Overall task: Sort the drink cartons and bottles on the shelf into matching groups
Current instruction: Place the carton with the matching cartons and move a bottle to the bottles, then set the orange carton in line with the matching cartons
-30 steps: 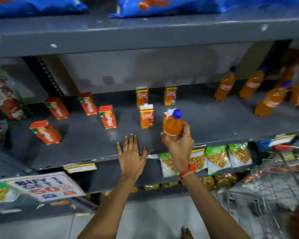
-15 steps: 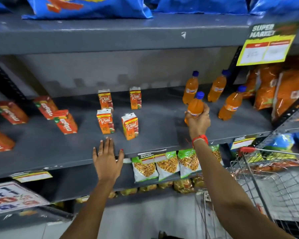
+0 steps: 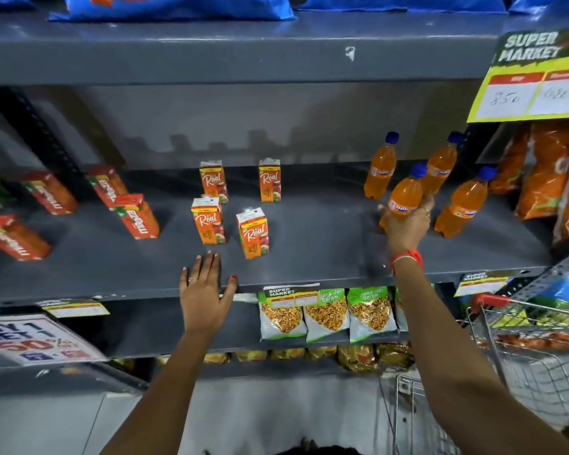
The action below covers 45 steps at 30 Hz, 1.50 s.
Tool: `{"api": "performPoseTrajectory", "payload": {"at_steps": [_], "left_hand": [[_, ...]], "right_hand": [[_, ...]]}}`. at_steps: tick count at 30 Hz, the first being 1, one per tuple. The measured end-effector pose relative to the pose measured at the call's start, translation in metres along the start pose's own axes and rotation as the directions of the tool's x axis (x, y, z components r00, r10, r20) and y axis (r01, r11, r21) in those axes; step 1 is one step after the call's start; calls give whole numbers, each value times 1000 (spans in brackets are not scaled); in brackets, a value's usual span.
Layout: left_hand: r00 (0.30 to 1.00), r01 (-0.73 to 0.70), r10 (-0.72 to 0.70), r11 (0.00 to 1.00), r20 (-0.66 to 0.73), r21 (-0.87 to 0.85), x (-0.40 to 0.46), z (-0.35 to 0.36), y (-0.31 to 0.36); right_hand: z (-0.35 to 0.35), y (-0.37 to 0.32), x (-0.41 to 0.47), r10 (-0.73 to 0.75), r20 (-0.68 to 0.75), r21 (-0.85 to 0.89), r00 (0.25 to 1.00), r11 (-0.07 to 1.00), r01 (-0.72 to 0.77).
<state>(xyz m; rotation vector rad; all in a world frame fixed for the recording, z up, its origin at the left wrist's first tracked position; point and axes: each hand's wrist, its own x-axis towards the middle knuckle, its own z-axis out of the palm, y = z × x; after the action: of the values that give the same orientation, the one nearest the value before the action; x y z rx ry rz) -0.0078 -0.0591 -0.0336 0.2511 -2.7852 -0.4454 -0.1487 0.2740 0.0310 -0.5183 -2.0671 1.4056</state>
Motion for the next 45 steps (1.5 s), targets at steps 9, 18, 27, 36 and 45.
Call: {"api": "performPoseTrajectory", "payload": {"at_steps": [9,18,27,36,45], "left_hand": [[999,-5,3,999,37,52,-4,-14,-28],[985,171,-172,983,16,66,-4,-57,-143],[976,216,-216,973,-11,84,9,-96,-248],[988,151,-152,983,1,101,12,-91,-283],[995,47,-67,963,-67,-265,31,-103,-268]], "right_hand": [[48,-29,-150,-243,45,147,969,961,234],[134,-81,-290,-479,499,293,722,877,380],[247,-136,-297,-237,761,300,604,954,-5],[290,-133,-298,-141,738,250,660,965,-74],[307,-151,-351,-226,787,296,574,955,-30]]}}
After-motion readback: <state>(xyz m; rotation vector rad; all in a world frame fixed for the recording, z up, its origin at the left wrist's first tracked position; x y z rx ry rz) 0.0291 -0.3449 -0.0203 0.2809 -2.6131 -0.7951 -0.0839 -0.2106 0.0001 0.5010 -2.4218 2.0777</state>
